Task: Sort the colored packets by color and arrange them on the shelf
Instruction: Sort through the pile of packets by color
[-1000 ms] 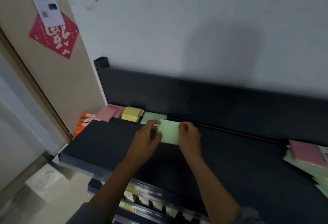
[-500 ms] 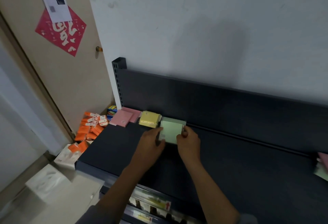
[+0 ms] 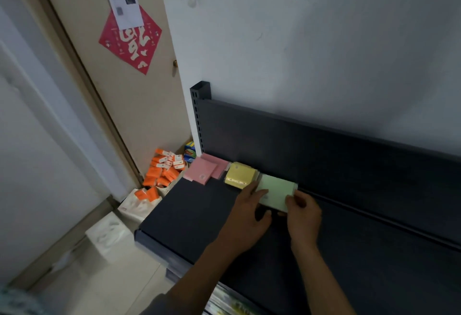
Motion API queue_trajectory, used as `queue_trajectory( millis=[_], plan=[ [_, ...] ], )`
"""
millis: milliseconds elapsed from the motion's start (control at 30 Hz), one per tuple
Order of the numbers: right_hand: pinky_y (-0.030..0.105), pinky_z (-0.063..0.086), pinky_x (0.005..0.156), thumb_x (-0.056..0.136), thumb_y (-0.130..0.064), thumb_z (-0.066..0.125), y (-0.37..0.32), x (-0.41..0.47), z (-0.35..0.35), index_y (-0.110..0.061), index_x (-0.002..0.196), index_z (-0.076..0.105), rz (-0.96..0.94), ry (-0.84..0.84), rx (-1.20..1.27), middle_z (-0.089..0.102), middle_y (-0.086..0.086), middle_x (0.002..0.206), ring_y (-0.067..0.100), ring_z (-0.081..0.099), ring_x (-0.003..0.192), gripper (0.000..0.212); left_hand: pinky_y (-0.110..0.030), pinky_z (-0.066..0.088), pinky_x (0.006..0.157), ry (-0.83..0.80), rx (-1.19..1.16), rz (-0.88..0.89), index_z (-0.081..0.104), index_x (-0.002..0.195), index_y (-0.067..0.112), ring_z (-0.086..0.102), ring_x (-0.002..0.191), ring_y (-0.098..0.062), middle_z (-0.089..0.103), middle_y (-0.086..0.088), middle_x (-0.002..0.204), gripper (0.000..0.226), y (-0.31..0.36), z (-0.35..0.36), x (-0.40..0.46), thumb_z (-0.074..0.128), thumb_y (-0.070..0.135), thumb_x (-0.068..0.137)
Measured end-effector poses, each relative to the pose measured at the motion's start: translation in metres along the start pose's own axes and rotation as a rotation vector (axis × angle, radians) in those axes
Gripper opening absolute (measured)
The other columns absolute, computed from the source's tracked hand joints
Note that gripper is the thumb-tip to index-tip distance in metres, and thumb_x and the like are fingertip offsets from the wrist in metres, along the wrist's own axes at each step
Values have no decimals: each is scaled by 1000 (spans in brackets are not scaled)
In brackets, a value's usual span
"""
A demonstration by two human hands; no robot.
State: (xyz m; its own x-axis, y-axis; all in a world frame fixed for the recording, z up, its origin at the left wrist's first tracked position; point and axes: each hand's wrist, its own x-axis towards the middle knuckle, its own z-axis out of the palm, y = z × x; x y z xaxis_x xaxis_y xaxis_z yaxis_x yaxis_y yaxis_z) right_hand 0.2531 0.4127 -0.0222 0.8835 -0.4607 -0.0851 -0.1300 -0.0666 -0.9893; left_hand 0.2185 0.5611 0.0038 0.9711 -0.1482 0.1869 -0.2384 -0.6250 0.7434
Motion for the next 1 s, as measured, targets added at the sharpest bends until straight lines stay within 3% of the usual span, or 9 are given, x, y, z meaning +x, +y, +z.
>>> queue_trajectory(
  millis=[100, 233, 333, 433, 600, 800, 933, 1000],
  plan=[
    [21, 51, 58, 97, -10, 61, 8, 8, 1, -9, 123, 66, 25, -12, 33, 70, 8, 113, 22, 71, 85, 26, -19, 20, 121, -24, -11, 9, 46, 148, 22, 17, 151, -4, 19, 8, 165, 56, 4, 2, 0, 61, 30, 95],
    [37, 59, 73, 98, -12, 61, 13, 14, 7, -10, 128, 63, 47, -23, 81, 67, 9, 116, 27, 69, 96, 30, -2, 8, 112, -17, 29, 8, 49, 147, 22, 15, 151, -4, 19, 7, 165, 53, 6, 2, 2, 63, 29, 96],
    [47, 59, 88, 99, -13, 61, 16, 14, 10, -11, 128, 63, 76, -7, 117, 66, 6, 115, 28, 68, 101, 29, -1, 8, 111, -48, 50, 38, 54, 142, 20, 19, 150, -8, 20, 4, 165, 49, 6, 0, 4, 64, 27, 95],
    [50, 58, 91, 97, -16, 65, 14, 18, 12, -13, 124, 67, 85, 25, 133, 69, 5, 112, 26, 69, 100, 28, -4, 9, 112, -100, 47, 80, 58, 137, 21, 18, 152, -10, 23, 3, 164, 43, 3, -3, 10, 63, 27, 95],
    [50, 58, 91, 93, -16, 71, 9, 21, 16, -11, 120, 71, 63, 84, 132, 72, 5, 104, 24, 70, 94, 27, -9, 13, 116, -201, -16, 139, 61, 133, 27, 13, 150, 0, 37, 3, 158, 40, -3, -5, 18, 61, 19, 94],
    [46, 58, 93, 94, -16, 70, 9, 19, 34, -8, 124, 69, 42, 125, 122, 71, 9, 115, 25, 69, 99, 31, -16, 13, 120, -265, -6, 153, 57, 136, 34, 8, 152, -2, 28, 2, 162, 44, -19, -15, 24, 59, 24, 93],
    [38, 56, 89, 96, -16, 68, 10, 16, 37, -9, 124, 69, 0, 164, 42, 68, 4, 108, 23, 67, 97, 29, -14, 11, 118, -286, -12, 192, 59, 133, 30, 8, 152, -3, 29, 2, 161, 40, -26, -21, 29, 59, 22, 94],
    [36, 54, 89, 95, -19, 69, 14, 15, 35, -9, 122, 71, -38, 183, -66, 69, 9, 111, 24, 66, 95, 29, -10, 8, 115, -303, -6, 174, 58, 134, 26, 8, 152, -4, 26, 1, 163, 38, -28, -20, 30, 58, 24, 96]
  ],
)
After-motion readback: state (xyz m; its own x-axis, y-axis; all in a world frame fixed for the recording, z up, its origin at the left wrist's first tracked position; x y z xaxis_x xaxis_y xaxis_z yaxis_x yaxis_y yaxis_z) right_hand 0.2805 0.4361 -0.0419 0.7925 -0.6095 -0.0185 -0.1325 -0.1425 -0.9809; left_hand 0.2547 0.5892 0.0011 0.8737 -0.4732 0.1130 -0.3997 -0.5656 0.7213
